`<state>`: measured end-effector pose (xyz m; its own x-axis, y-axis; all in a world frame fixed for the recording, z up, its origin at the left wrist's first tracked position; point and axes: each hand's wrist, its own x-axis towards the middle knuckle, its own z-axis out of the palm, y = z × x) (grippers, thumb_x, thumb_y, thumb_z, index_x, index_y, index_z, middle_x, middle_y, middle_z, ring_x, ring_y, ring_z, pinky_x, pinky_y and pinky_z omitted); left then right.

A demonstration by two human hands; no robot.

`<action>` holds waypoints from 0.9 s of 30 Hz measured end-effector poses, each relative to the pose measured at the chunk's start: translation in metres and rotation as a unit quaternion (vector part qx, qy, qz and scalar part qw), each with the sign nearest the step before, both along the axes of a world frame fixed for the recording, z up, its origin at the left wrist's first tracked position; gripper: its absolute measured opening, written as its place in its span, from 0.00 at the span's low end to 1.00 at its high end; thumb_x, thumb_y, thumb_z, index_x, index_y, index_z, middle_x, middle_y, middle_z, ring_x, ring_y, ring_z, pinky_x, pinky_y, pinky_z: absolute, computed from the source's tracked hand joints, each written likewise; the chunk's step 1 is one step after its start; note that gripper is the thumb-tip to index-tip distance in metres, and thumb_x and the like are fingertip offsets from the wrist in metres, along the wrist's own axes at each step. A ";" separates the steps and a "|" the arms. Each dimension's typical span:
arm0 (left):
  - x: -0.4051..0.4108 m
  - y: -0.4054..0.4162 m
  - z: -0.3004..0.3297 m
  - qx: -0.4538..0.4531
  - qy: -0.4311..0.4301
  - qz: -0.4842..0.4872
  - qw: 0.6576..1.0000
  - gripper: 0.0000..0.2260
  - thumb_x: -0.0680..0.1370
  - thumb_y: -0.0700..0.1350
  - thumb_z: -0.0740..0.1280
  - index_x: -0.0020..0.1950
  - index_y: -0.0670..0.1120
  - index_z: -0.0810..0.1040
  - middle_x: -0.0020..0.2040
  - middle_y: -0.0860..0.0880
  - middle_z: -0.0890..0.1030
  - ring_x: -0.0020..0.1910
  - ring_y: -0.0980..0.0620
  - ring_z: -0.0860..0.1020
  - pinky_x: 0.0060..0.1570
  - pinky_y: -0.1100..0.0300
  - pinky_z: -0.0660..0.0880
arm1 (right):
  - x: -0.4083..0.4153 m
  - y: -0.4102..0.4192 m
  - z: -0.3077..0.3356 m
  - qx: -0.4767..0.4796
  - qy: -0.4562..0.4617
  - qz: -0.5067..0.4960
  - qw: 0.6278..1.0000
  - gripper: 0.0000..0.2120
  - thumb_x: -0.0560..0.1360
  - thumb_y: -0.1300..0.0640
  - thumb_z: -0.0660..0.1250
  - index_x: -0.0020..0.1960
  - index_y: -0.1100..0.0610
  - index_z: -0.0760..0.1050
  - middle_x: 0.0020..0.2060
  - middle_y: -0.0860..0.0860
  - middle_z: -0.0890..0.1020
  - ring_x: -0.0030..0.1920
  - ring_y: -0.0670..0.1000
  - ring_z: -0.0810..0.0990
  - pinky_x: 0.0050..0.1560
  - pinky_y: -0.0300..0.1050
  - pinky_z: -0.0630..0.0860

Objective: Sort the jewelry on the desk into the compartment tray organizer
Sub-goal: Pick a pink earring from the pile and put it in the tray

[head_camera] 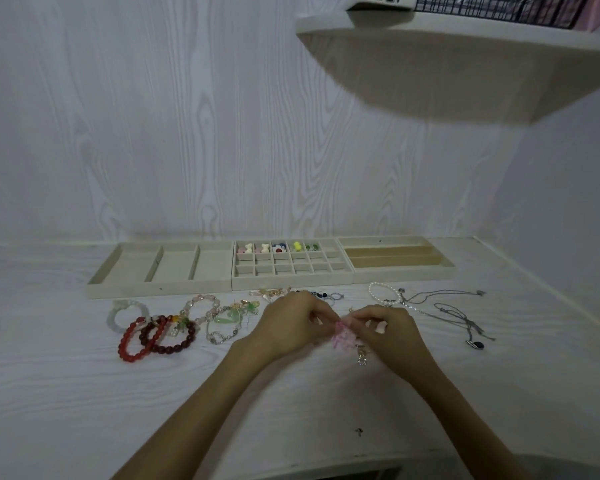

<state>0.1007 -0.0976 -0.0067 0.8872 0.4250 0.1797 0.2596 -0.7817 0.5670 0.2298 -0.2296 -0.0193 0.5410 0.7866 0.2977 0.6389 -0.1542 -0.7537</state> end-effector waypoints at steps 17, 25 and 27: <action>-0.003 0.044 0.020 -0.270 -0.096 0.024 0.958 0.08 0.75 0.49 0.70 0.48 0.46 0.85 0.45 0.42 0.84 0.43 0.50 0.78 0.50 0.58 0.73 | 0.019 0.046 0.028 0.037 0.138 0.047 0.989 0.03 0.72 0.57 0.70 0.45 0.53 0.83 0.37 0.48 0.85 0.39 0.44 0.83 0.40 0.27 0.74; -0.005 0.059 0.007 -0.329 -0.092 0.041 0.939 0.05 0.75 0.47 0.70 0.48 0.49 0.84 0.41 0.52 0.85 0.38 0.62 0.80 0.39 0.72 0.73 | 0.023 0.063 0.018 -0.009 0.277 0.067 0.959 0.06 0.76 0.58 0.66 0.48 0.57 0.81 0.44 0.55 0.85 0.43 0.50 0.85 0.37 0.35 0.77; -0.005 0.059 0.005 -0.329 -0.091 0.046 0.939 0.05 0.76 0.46 0.69 0.49 0.48 0.84 0.38 0.53 0.84 0.31 0.65 0.77 0.31 0.75 0.70 | 0.024 0.067 0.019 0.009 0.345 0.080 0.935 0.09 0.73 0.57 0.68 0.51 0.61 0.80 0.44 0.57 0.85 0.45 0.53 0.85 0.39 0.36 0.79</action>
